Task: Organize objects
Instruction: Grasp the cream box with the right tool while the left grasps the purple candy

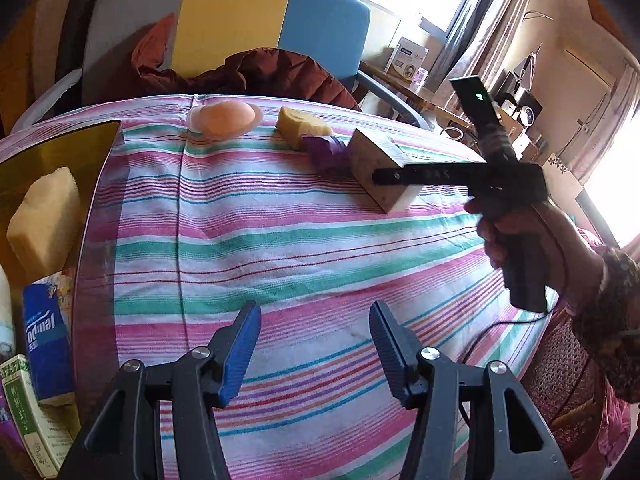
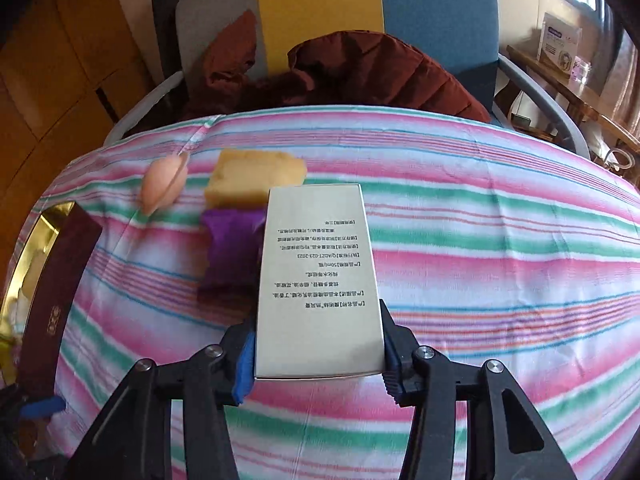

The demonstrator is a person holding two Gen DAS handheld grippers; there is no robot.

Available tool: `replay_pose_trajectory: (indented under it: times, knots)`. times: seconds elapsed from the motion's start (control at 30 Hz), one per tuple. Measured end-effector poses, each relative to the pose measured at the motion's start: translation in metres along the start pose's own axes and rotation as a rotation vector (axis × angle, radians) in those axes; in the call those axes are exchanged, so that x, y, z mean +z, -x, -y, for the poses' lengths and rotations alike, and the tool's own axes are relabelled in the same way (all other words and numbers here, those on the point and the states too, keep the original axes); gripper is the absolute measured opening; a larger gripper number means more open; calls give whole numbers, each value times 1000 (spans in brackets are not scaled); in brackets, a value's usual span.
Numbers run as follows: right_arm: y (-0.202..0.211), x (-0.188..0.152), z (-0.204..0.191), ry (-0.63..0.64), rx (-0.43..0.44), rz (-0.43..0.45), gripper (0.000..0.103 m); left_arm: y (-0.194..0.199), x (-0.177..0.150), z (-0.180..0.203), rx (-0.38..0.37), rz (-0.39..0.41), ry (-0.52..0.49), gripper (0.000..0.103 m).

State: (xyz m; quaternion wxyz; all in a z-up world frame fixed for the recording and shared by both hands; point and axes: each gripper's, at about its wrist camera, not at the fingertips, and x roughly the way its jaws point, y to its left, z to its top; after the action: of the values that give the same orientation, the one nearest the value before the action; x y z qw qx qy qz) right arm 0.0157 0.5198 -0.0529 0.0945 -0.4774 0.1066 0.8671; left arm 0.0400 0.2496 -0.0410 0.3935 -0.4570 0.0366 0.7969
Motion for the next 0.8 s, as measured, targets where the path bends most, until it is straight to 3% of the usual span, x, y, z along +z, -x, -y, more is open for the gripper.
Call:
replay_pose_trajectory:
  times: [0.1,0.27,0.37,0.53,0.7,0.8]
  knots:
    - [13,-19,4,-31,-80,-12,50,-18,16,0,8,-7,19,57]
    - [21,-30,29,-155,-155,11,50,-58,58,8,59,-4,43,72]
    - [19,-28,33,-150,-151,15,51,-86,86,19,83,-3,31,72]
    - [3,-28,38,-175,-127,-56,51,-124,121,33,150,3,18,72]
    - [6,-28,43,-212,-99,-59,51,-153,134,40,207,3,-33,72]
    - [8,-27,46,-233,-60,-54,51,-159,133,39,213,28,-60,59]
